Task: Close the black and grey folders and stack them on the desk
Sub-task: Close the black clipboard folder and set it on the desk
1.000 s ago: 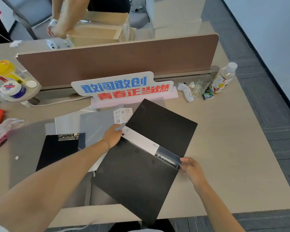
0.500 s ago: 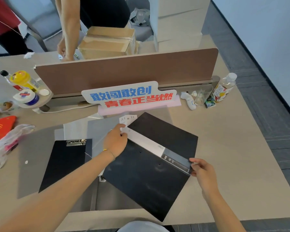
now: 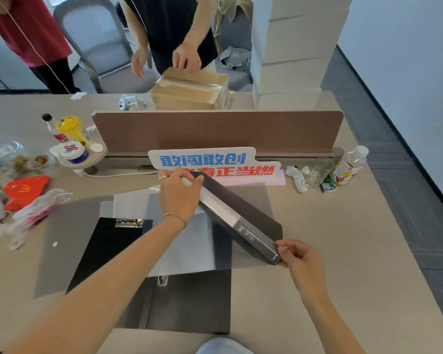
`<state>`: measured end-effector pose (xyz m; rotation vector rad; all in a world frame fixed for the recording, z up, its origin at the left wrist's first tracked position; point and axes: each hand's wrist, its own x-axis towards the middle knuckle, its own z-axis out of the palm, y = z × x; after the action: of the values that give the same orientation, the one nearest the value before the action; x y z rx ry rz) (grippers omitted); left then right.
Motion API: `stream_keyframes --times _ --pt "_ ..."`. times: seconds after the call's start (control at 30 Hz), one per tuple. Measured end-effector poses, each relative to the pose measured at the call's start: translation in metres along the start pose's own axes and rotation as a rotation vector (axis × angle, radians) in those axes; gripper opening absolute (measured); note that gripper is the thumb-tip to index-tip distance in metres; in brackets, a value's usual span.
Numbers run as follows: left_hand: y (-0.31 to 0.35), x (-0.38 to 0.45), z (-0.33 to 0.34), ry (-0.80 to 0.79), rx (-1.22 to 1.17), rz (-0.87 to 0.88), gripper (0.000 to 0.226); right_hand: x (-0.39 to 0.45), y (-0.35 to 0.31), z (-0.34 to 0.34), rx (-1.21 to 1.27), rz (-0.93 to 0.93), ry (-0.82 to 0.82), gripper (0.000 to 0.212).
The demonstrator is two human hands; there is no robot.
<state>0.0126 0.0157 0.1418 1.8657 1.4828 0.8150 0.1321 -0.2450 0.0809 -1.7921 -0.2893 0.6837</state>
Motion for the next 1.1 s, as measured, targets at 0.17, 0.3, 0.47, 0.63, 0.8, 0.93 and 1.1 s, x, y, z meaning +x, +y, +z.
stream_keyframes --times 0.17,0.3,0.47,0.63,0.8,0.93,1.1 --pt "0.005 0.012 -0.015 0.088 -0.145 0.005 0.016 0.007 0.003 0.014 -0.083 0.003 -0.088 0.022" --pt "0.006 0.014 -0.026 0.116 -0.214 0.042 0.024 0.022 0.010 0.020 -0.250 0.011 -0.147 0.023" --pt "0.007 0.014 -0.036 0.070 -0.275 0.053 0.033 0.050 0.000 0.032 -0.354 0.017 -0.187 0.023" --pt "0.005 0.012 -0.047 0.039 -0.343 0.077 0.046 0.075 -0.031 0.055 -0.364 -0.006 -0.201 0.024" --pt "-0.004 0.012 -0.055 0.015 -0.342 0.076 0.038 0.088 -0.056 0.072 -0.342 0.017 -0.245 0.043" --pt "-0.013 0.012 -0.061 0.011 -0.382 0.068 0.037 0.091 -0.061 0.075 -0.128 0.158 -0.285 0.030" --pt "-0.023 0.015 -0.062 0.028 -0.585 -0.033 0.053 0.093 -0.037 0.073 -0.058 0.202 -0.282 0.023"
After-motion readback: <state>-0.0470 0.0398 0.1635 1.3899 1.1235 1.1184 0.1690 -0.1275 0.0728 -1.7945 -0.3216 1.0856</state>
